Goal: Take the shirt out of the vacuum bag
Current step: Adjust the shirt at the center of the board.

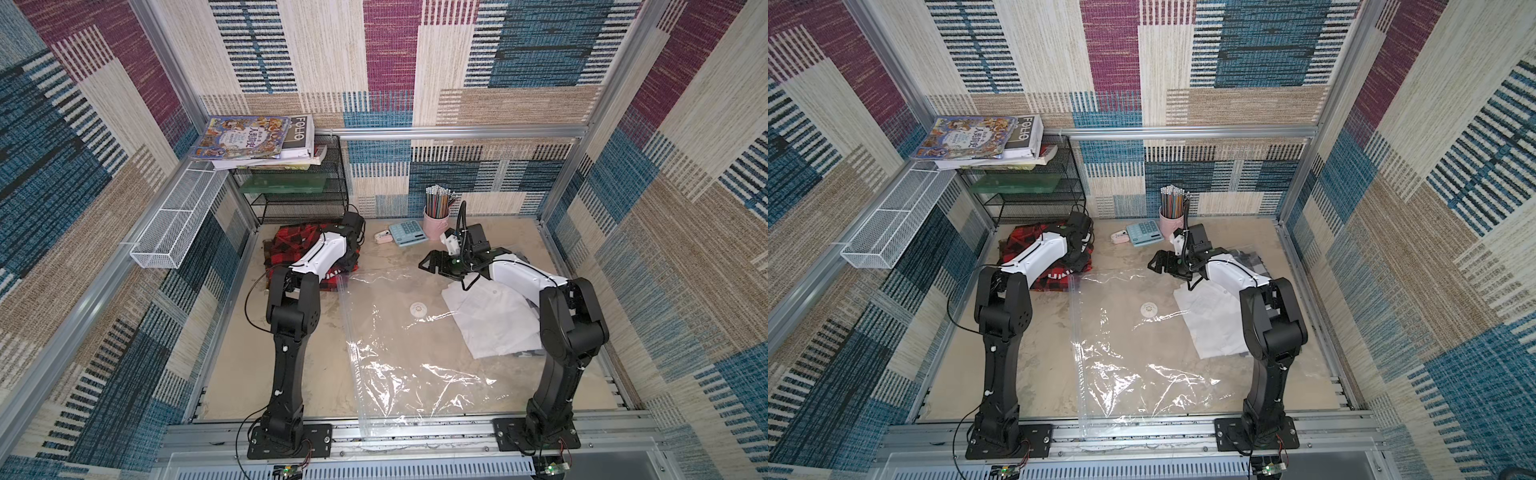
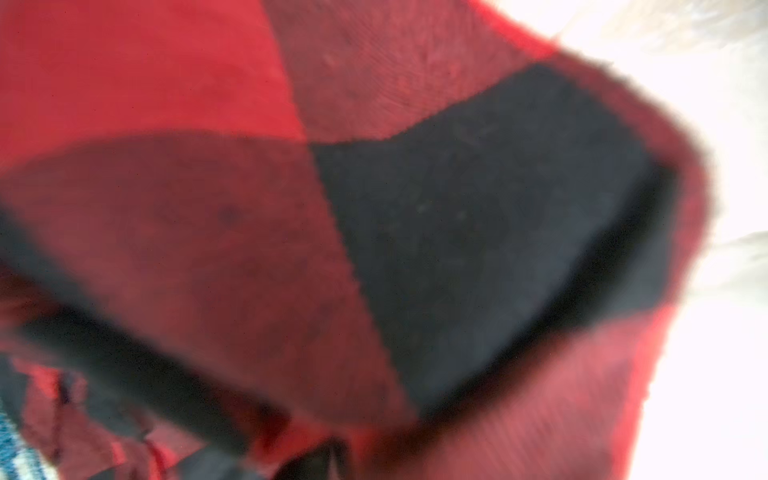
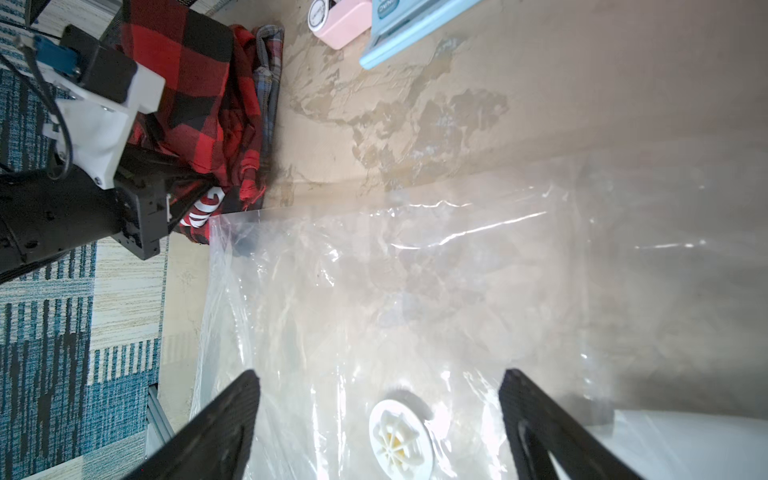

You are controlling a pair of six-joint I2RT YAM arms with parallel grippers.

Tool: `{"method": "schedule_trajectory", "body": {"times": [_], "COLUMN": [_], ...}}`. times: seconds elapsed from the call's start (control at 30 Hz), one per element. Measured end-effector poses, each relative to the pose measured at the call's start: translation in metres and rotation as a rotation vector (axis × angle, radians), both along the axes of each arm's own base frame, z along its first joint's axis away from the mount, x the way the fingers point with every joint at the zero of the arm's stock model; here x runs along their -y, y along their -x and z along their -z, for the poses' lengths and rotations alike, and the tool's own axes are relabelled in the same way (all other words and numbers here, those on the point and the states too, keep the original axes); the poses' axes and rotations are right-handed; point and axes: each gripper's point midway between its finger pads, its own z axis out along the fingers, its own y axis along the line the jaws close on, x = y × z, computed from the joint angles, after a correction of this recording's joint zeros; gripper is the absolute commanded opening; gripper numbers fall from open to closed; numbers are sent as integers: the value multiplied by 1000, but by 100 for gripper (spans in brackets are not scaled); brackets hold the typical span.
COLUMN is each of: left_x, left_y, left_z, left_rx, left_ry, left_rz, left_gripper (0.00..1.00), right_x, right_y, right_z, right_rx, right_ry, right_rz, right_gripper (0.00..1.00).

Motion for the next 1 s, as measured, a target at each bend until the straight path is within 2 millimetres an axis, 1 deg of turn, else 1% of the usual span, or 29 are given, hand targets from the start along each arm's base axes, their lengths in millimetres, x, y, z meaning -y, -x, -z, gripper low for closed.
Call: {"method": "schedule_trajectory", "body": {"times": [0.07, 0.3, 0.4, 0.5, 0.6, 0.63, 0.7, 0.77, 0.83, 0.9, 1.0], "left_x": [-1, -2, -1, -1, 2, 5, 7, 9, 10, 11, 14], "left_y": [0, 2, 5, 11, 19, 22, 29, 35, 39, 42, 38], "left_z": [-6, -40, -49, -52, -42, -37, -27, -18, -15, -21, -40], "left_rx": [12, 65, 68, 54, 17, 0, -30, -57, -69, -58, -7], "left_ry": [3, 69, 114, 161, 200, 214, 239, 276, 309, 344, 399], "left_rz": [-2, 1, 4, -2, -2, 0, -9, -27, -50, -72, -93], "left_gripper": [13, 13, 13, 13, 14, 19, 37, 48, 58, 63, 73], "right_x": [0, -3, -5, -5, -5, -6, -9, -12, -14, -16, -16], "right_y": [0, 3, 4, 3, 3, 3, 4, 5, 4, 4, 3], "right_z": [1, 1, 1, 1, 1, 0, 2, 3, 0, -2, -2], "right_rx": [-2, -3, -3, -2, -2, 0, -4, -7, -1, 5, 7], "right_ry": [1, 2, 1, 1, 1, 1, 0, 3, 3, 2, 2], "right_rz": [0, -9, -13, -12, -12, -15, -22, -30, -36, -41, -42], "right_gripper": [92, 91, 91, 91, 91, 91, 91, 91, 91, 91, 91]}}
